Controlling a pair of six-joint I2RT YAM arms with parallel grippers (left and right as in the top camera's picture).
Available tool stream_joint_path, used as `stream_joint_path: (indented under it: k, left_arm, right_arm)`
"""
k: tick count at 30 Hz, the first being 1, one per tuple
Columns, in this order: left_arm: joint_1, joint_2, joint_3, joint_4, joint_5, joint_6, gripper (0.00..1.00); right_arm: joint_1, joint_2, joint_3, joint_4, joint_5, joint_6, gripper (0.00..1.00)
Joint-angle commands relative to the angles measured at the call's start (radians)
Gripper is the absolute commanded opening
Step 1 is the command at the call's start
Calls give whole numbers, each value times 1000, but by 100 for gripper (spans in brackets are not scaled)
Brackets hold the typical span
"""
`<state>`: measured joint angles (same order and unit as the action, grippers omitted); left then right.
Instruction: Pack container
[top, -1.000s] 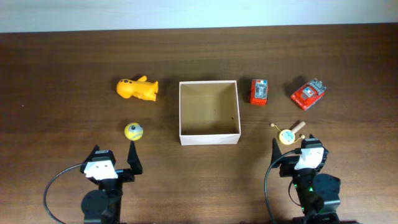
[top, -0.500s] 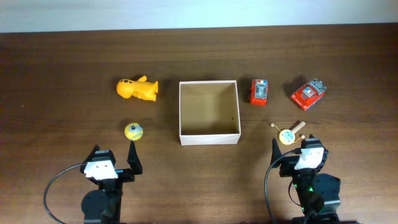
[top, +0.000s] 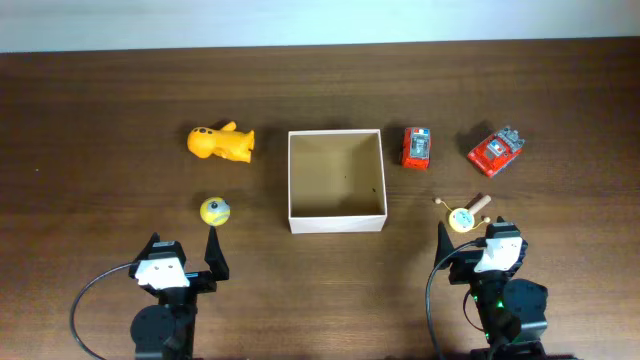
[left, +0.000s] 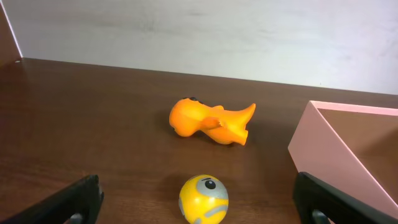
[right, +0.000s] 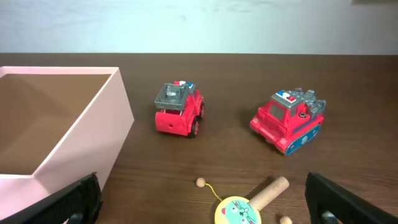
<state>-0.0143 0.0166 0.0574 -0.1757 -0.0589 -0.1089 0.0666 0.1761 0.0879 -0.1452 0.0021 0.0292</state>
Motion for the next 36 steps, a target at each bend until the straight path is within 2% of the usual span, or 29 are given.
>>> stream_joint_path:
  k: [1,5,10,15,21,25,32,36]
  left_arm:
    - [4,-3,-6,2,11,-2,99]
    - [4,-3,-6,2,11,-2,99]
    - [4,-3,-6,2,11,-2,99]
    - [4,-3,-6,2,11,-2,99]
    - [4,-3,-6,2,11,-2,99]
    - [4,-3,-6,2,11,-2,99]
    - [4,-3,-6,2,11,-2,99]
    - [4,-3,-6,2,11,-2,99]
  right_arm:
    - [5,1,54,0,-27,39,99]
    - [5,1,160,-75,-29,39,99]
    - [5,56,404,-270,-27,39,99]
    - [5,236,735,-522,-28,40,99]
    - [5,535,1128,-878,-29,66,99]
    - [5,701,1298,-1015,-98,64,99]
    - [5,883,1320,-972,-180,66,99]
    - [4,999,1321,-921,-34,249,99]
